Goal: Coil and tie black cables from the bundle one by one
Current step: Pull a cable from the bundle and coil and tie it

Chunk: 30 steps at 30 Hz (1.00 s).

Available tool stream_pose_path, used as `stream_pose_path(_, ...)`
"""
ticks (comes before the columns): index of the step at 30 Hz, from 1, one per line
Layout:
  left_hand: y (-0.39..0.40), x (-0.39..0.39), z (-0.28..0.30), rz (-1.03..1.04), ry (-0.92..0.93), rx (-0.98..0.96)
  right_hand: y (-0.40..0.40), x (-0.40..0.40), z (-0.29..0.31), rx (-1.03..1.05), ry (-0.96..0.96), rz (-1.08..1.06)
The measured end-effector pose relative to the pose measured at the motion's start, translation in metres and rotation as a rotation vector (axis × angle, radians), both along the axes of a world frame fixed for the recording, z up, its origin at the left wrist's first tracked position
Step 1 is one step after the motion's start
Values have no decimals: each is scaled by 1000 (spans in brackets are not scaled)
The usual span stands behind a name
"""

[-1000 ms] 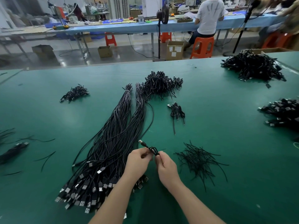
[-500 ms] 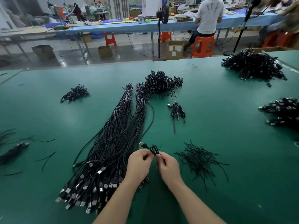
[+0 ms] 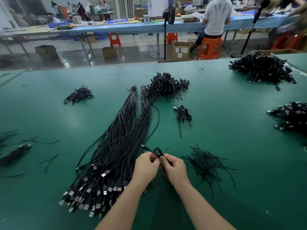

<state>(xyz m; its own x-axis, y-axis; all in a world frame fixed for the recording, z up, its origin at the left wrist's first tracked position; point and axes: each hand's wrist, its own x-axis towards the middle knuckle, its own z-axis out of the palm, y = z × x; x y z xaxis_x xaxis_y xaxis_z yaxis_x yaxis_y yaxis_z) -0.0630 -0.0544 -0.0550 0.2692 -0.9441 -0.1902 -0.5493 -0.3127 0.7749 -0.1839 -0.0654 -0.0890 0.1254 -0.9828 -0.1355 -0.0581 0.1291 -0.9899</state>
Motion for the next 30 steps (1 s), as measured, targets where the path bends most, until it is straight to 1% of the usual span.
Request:
stream_pose_path(5, -4, 0, 3, -14, -110, 3, 1, 0, 5, 71, -90, -13)
stream_pose_path(7, -4, 0, 4, -47, -163, -21, -1, -1, 7, 103, -108, -15)
stream_pose_path(8, -3, 1, 3, -86, -219, -46, -2, -2, 8, 123, -115, -20)
stream_pose_path(10, 2, 3, 2, -206, -470, -152, -6, -4, 10, 167, -140, -33)
stream_pose_path(12, 8, 6, 0, -328, -722, -361, -10, -8, 13, 224, -192, -22)
stream_pose_path(14, 11, 10, 0, -428, -843, -564, -12, -12, 16, 270, -218, 47)
stream_pose_path(15, 9, 13, 1, -466, -889, -616, -12, -13, 17, 283, -219, 88)
stream_pose_path(17, 5, 21, 6, -553, -969, -632, -11, -14, 20, 305, -241, 151)
stream_pose_path(19, 0, 28, 10, -631, -982, -611, -11, -14, 24, 336, -290, 200)
stream_pose_path(22, -3, 34, 20, -657, -874, -623, -11, -12, 29, 387, -344, 254)
stream_pose_path(24, -2, 36, 26, -658, -809, -631, -11, -14, 29, 393, -326, 282)
stream_pose_path(25, -1, 37, 29, -663, -786, -618, -10, -14, 29, 376, -290, 300)
stream_pose_path(27, 1, 37, 37, -659, -732, -518, -9, -14, 28, 308, -181, 332)
stream_pose_path(28, 1, 37, 38, -648, -733, -444, -8, -14, 28, 266, -118, 343)
stream_pose_path(30, 0, 38, 38, -638, -789, -359, -7, -10, 30, 173, 39, 362)
